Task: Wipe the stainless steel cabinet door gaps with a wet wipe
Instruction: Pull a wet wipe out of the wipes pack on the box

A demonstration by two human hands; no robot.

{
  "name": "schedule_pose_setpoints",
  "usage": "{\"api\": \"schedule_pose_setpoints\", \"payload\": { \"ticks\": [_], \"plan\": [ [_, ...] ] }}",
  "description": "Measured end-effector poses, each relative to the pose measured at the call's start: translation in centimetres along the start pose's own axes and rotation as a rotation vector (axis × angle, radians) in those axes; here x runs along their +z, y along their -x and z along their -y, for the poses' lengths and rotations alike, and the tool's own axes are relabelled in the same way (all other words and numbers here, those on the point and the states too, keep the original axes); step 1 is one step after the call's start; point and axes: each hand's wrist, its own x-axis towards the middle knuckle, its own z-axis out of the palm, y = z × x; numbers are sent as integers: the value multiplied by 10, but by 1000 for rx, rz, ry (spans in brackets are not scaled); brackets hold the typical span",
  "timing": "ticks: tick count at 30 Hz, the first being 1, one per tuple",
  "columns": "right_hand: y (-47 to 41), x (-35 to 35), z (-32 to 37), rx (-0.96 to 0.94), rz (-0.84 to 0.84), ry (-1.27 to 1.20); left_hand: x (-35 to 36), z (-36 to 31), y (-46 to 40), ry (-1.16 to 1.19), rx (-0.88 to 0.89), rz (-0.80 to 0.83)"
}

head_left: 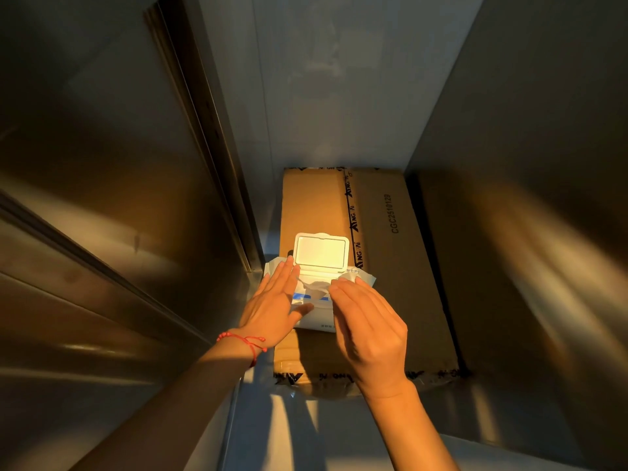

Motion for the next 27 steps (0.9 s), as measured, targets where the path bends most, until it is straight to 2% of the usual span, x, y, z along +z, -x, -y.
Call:
{"api": "schedule_pose_setpoints", "payload": {
  "ticks": [11, 27],
  "plan": [
    [-14, -11, 3, -3, -31, 1, -16, -16, 12, -24, -14, -15],
    [-44, -34, 14, -4, -60, -5, -41, -44, 44, 74, 26, -103]
  ]
}}
